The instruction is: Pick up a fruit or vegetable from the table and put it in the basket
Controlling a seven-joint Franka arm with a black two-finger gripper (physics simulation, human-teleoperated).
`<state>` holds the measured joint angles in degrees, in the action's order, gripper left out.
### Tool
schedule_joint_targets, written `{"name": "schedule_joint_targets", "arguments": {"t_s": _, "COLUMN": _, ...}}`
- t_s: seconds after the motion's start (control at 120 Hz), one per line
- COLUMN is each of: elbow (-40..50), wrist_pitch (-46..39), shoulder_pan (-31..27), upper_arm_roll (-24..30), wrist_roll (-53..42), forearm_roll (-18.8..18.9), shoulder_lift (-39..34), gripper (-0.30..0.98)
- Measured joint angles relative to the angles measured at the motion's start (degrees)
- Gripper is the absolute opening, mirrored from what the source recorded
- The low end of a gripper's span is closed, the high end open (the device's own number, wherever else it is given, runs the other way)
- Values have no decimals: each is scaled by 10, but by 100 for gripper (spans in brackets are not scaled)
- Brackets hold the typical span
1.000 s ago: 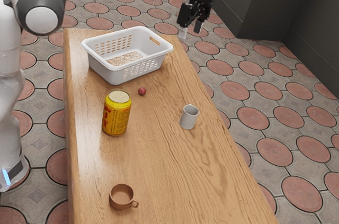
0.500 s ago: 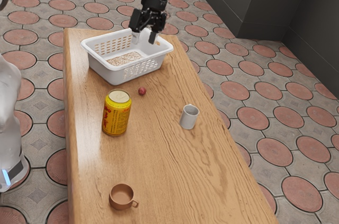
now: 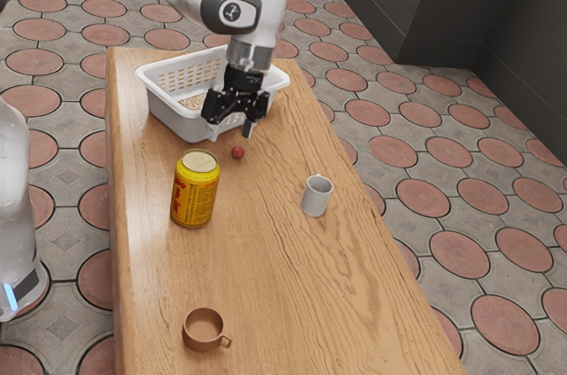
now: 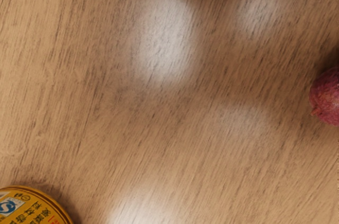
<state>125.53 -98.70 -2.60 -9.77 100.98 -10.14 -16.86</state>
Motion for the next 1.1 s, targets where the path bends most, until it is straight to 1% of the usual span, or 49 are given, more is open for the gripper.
{"name": "schedule_joint_targets", "arguments": {"t_s": 0.133, "elbow": 28, "wrist_pitch": -31, "shoulder_pan": -11, "upper_arm_roll": -1, "wrist_roll": -32, "forearm_roll": -9, "shoulder_lift": -5, "gripper": 69}}
{"name": "schedule_joint_targets", "arguments": {"t_s": 0.25, "elbow": 34, "wrist_pitch": -45, "shoulder_pan": -16, "upper_arm_roll": -1, "wrist_roll": -54, "forearm_roll": -17, "shoulder_lift": -5, "gripper": 69}}
{"name": "schedule_joint_targets", "arguments": {"t_s": 0.342, "elbow": 35, "wrist_pitch": -52, "shoulder_pan": -24, "upper_arm_roll": -1, "wrist_roll": -61, "forearm_roll": -31, "shoulder_lift": -2, "gripper": 69}}
{"name": "schedule_joint_targets", "arguments": {"t_s": 0.467, "elbow": 39, "wrist_pitch": -57, "shoulder_pan": -29, "upper_arm_roll": -1, "wrist_roll": -64, "forearm_roll": -40, "shoulder_lift": -1, "gripper": 69}}
{"name": "schedule_joint_targets", "arguments": {"t_s": 0.633, "elbow": 40, "wrist_pitch": -59, "shoulder_pan": -50, "upper_arm_roll": -1, "wrist_roll": -69, "forearm_roll": -43, "shoulder_lift": 0, "gripper": 69}}
{"name": "schedule_joint_targets", "arguments": {"t_s": 1.1, "elbow": 18, "wrist_pitch": -60, "shoulder_pan": -80, "upper_arm_roll": -1, "wrist_roll": -80, "forearm_roll": -43, "shoulder_lift": 23, "gripper": 69}}
